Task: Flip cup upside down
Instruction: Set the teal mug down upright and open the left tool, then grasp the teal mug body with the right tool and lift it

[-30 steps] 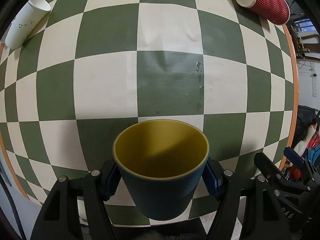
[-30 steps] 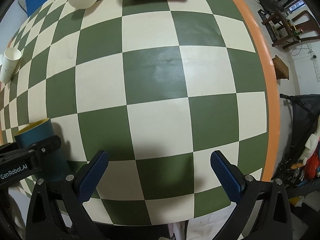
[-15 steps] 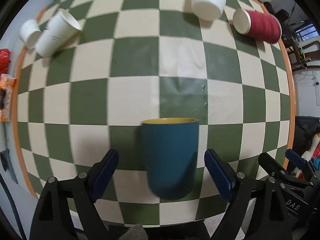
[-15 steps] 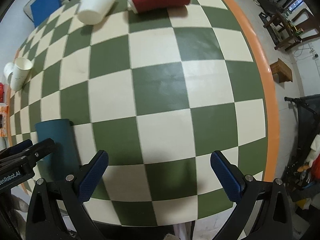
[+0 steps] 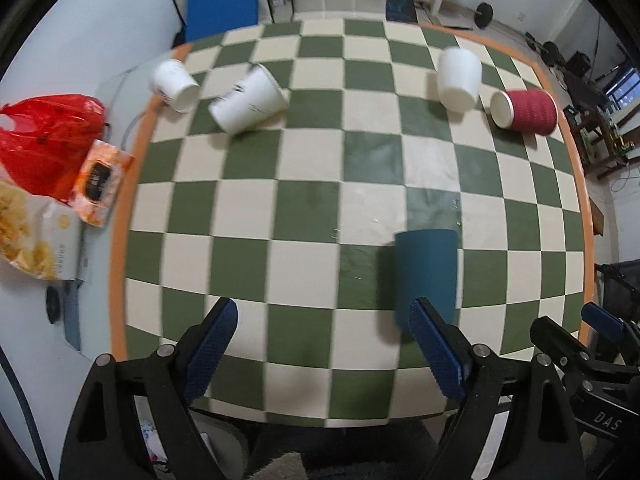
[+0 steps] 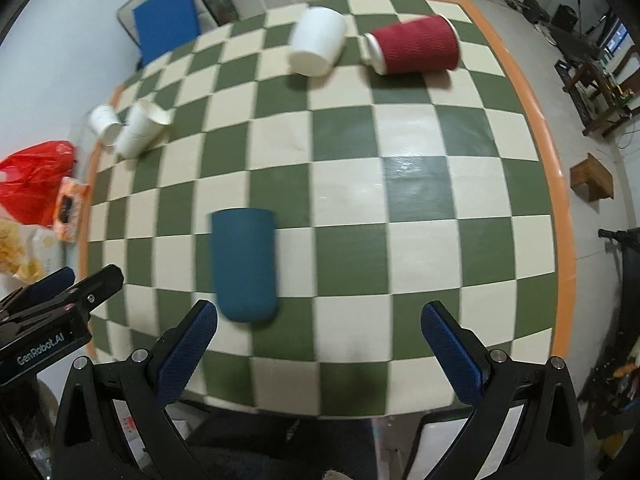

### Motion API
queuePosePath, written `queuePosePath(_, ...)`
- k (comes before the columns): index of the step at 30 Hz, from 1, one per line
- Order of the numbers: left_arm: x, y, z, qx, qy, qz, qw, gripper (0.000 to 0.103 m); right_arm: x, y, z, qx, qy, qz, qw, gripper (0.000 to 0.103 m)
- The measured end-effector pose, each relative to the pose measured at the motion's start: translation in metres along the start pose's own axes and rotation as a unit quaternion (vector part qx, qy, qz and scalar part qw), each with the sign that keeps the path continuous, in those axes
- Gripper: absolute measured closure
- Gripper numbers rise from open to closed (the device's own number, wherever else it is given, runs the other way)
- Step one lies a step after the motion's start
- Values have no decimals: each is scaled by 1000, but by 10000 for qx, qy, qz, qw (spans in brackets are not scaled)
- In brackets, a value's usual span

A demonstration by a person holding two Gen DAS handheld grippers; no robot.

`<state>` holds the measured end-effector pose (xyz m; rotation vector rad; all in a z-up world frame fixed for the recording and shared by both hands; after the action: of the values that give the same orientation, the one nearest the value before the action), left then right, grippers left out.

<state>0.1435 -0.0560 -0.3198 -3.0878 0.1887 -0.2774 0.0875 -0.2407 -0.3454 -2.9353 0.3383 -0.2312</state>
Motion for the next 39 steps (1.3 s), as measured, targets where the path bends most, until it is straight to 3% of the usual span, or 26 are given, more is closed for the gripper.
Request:
queuePosePath(7, 4, -35, -19, 3, 214, 34, 9998, 15, -7, -49, -17, 164, 94, -111, 9998, 0)
queuePosePath(10, 7, -49, -16, 82, 267, 72, 9996, 15, -5, -68, -15, -118, 129, -502, 9986, 0)
queuePosePath(12, 9, -56, -9, 63, 249, 90, 9996, 7, 0, -76, -14, -391, 228, -907, 9948, 0)
queuePosePath(15, 10, -65, 8, 56, 187, 82, 9998, 4, 10, -85, -5, -1158, 424, -1962, 9728, 0)
queuePosePath(17, 9, -68, 23, 83, 109, 73, 9999, 4, 14, -92, 7, -1630, 361, -2917, 9418, 0)
queuePosePath(19, 7, -69, 35, 52, 50, 50, 10000, 4, 14, -98, 21, -1998, 185, -3788, 9035, 0)
queuePosePath(21, 4, -69, 49, 85, -28, 20, 10000, 4, 10, -106, 36, -2381, 44, -4757, 8467, 0)
queuePosePath(22, 2, -69, 55, 78, -93, 11, 9999, 4, 4, -112, 46, -2583, 17, -5463, 7968, 0)
queuePosePath(24, -3, -70, 69, 101, -240, -66, 9996, 4, -5, -117, 60, -2831, -87, -6277, 7251, 0)
queuePosePath(25, -6, -70, 75, 88, -320, -117, 9994, 4, -11, -119, 69, -2936, -135, -6693, 6824, 0)
queuePosePath(26, -9, -71, 80, 73, -391, -169, 9991, 4, -19, -120, 78, -2989, -205, -7150, 6317, 0)
queuePosePath(27, -11, -72, 85, 82, -442, -217, 9988, 4, -25, -120, 84, -3034, -238, -7459, 5925, 0)
queuePosePath(28, -15, -73, 90, 88, -505, -271, 9983, 4, -32, -118, 92, -3085, -271, -7817, 5413, 0)
queuePosePath(29, -18, -74, 95, 116, -553, -314, 9979, 4, -40, -115, 99, -3131, -291, -8187, 4805, 0)
queuePosePath(30, -23, -76, 101, 181, -612, -401, 9972, 4, -46, -113, 105, -3145, -293, -8433, 4347, 0)
queuePosePath(31, -25, -77, 105, 190, -656, -463, 9966, 4, -53, -107, 112, -3151, -282, -8760, 3641, 0)
queuePosePath(33, -32, -81, 113, 230, -761, -616, 9949, 4, -60, -100, 121, -3120, -226, -9075, 2805, 0)
queuePosePath(34, -36, -83, 117, 233, -809, -717, 9939, 4, -65, -95, 126, -3073, -224, -9244, 2250, 0)
queuePosePath(36, -42, -85, 122, 260, -871, -846, 9923, 3, -69, -89, 133, -2985, -208, -9402, 1628, 0)
queuePosePath(37, -45, -87, 124, 266, -895, -918, 9914, 3, -71, -84, 137, -2910, -217, -9493, 1170, 0)
queuePosePath(39, -50, -89, 128, 273, -935, -1020, 9900, 3, -71, -76, 143, -2826, -219, -9569, 639, 0)
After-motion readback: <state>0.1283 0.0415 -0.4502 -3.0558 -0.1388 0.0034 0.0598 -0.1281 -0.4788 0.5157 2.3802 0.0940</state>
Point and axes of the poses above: each gripper's, at about its wrist camera, not at the fingertips, and z roughly the way its jaws point, y to its right, x to its top, the point moved 6 cm from there along z, roughly the way its jaws point, and after that the axes turned 2 degrees about z, right-handed, at the moved point
